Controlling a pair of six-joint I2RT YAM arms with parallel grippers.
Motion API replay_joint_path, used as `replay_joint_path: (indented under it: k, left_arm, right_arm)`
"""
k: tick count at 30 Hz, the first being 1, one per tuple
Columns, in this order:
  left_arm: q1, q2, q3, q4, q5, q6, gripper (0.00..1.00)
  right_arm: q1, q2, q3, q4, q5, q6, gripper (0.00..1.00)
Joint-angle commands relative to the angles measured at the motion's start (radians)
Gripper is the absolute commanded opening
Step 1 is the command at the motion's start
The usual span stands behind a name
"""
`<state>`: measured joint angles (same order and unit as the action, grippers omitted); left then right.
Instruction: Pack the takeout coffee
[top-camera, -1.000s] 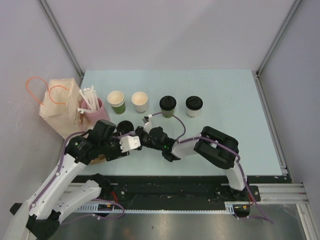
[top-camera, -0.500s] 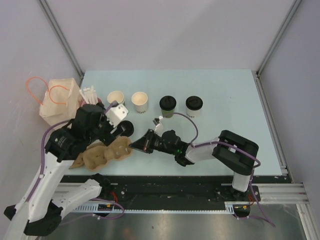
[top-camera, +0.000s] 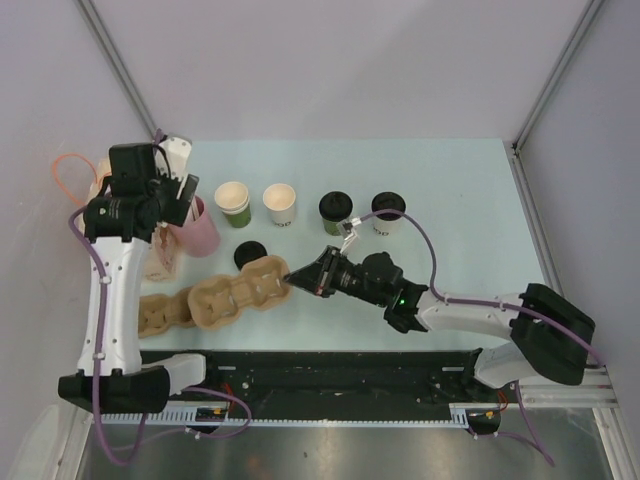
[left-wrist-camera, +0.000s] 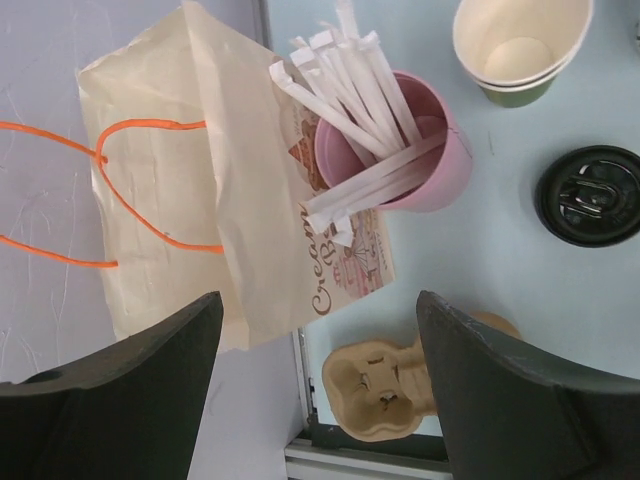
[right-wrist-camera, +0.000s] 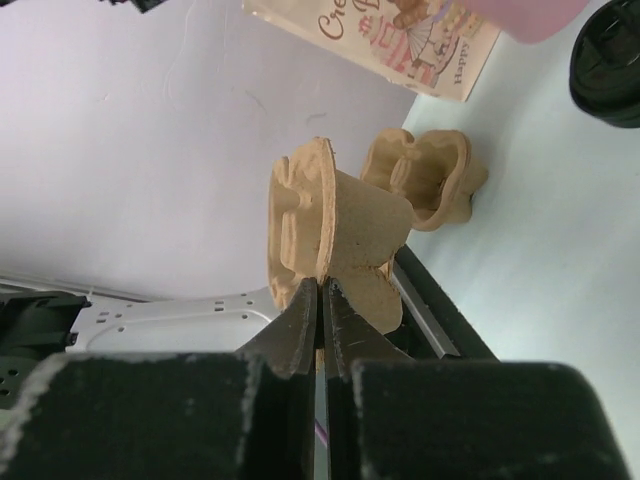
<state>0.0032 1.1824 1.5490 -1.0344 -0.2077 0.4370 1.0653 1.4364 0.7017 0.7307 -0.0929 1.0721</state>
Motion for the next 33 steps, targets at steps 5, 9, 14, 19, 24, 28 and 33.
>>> replay_joint_path:
  k: [5, 9, 14, 19, 24, 28, 33]
  left_arm:
    - [0.113, 0.068, 0.065, 0.068, -0.048, 0.042, 0.83]
    - [0.158, 0.092, 0.074, 0.069, -0.061, 0.060, 0.80]
    - [0.227, 0.146, 0.088, 0.069, -0.007, 0.075, 0.82]
    - [0.308, 0.218, 0.103, 0.068, 0.076, 0.091, 0.82]
    - [0.339, 0.247, 0.053, 0.068, 0.178, 0.121, 0.75]
    - [0.348, 0.278, 0.046, 0.069, 0.199, 0.128, 0.59]
    - [0.348, 0.273, 0.048, 0.066, 0.240, 0.126, 0.20]
  right_arm:
    - [-0.102, -0.200, -0.093, -0.097, 0.032, -0.049, 0.00]
    - [-0.146, -0.307, -0.096, -0.215, 0.021, -0.105, 0.00]
    - [-0.189, -0.418, -0.096, -0.335, 0.028, -0.146, 0.00]
    - [-0.189, -0.479, -0.096, -0.425, 0.087, -0.166, 0.00]
    - [-0.188, -0.528, -0.096, -0.494, 0.162, -0.175, 0.00]
    - [-0.177, -0.542, -0.096, -0.505, 0.194, -0.176, 0.00]
    - [-0.157, -0.553, -0.096, -0.519, 0.226, -0.178, 0.00]
